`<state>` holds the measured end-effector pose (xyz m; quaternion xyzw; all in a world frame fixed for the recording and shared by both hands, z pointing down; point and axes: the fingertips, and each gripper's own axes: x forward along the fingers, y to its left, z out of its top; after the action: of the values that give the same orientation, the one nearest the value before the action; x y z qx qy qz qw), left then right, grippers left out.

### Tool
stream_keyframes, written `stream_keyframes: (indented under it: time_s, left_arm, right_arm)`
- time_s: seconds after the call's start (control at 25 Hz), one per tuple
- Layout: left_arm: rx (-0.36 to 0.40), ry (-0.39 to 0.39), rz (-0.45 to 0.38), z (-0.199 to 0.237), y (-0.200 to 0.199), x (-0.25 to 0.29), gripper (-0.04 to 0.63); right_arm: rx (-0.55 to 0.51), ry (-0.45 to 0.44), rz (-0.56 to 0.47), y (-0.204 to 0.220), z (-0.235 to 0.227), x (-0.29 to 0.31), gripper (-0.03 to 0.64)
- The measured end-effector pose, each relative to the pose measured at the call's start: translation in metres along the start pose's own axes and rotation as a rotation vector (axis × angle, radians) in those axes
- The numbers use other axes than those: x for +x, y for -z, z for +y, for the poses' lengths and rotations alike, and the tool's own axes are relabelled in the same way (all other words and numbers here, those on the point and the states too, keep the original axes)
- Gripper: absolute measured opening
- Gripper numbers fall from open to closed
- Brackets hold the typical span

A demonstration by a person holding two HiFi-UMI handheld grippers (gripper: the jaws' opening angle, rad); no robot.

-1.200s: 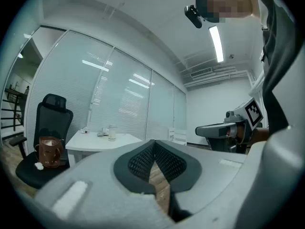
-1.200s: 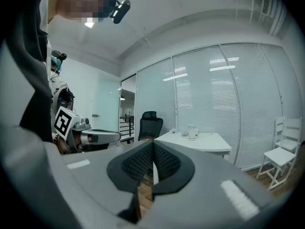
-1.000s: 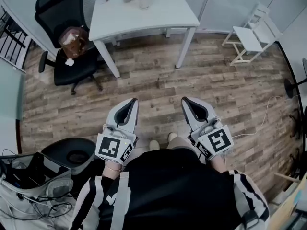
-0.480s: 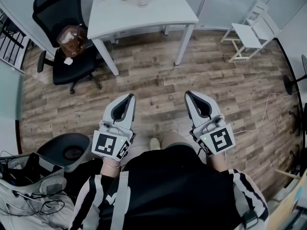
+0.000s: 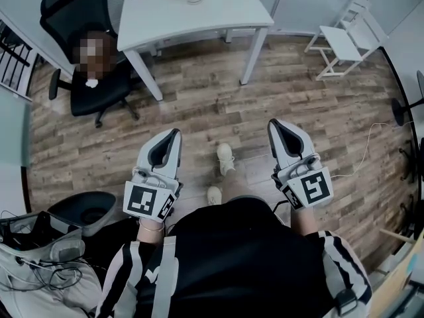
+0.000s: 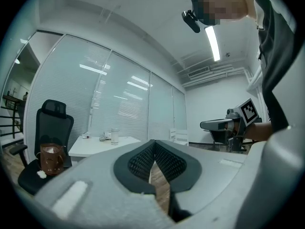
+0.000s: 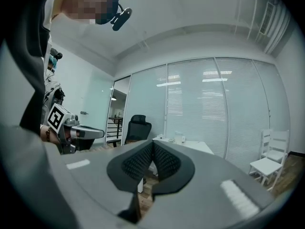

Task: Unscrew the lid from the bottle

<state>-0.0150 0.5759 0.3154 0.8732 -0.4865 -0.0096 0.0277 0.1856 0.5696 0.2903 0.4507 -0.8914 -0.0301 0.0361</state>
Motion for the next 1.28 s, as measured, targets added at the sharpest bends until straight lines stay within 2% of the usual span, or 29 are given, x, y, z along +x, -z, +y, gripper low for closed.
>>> stream_keyframes:
  time_s: [0.36, 0.92, 1.28]
  left_arm:
    - [0.016, -0.031, 0.004, 0.015, -0.002, 0.020, -0.002]
    - [0.053, -0.067, -0.029, 0.049, -0.013, 0.073, -0.002]
    - [0.062, -0.081, -0.026, 0.091, -0.023, 0.123, -0.002]
  right_arm:
    - [-0.011, -0.028, -0.008, 0.001, -0.009, 0.025, 0.000]
    - [0.009, -0.053, -0.029, 0.006, -0.052, 0.079, 0.001]
    - [0.027, -0.078, -0.029, 0.000, -0.082, 0.146, 0.000]
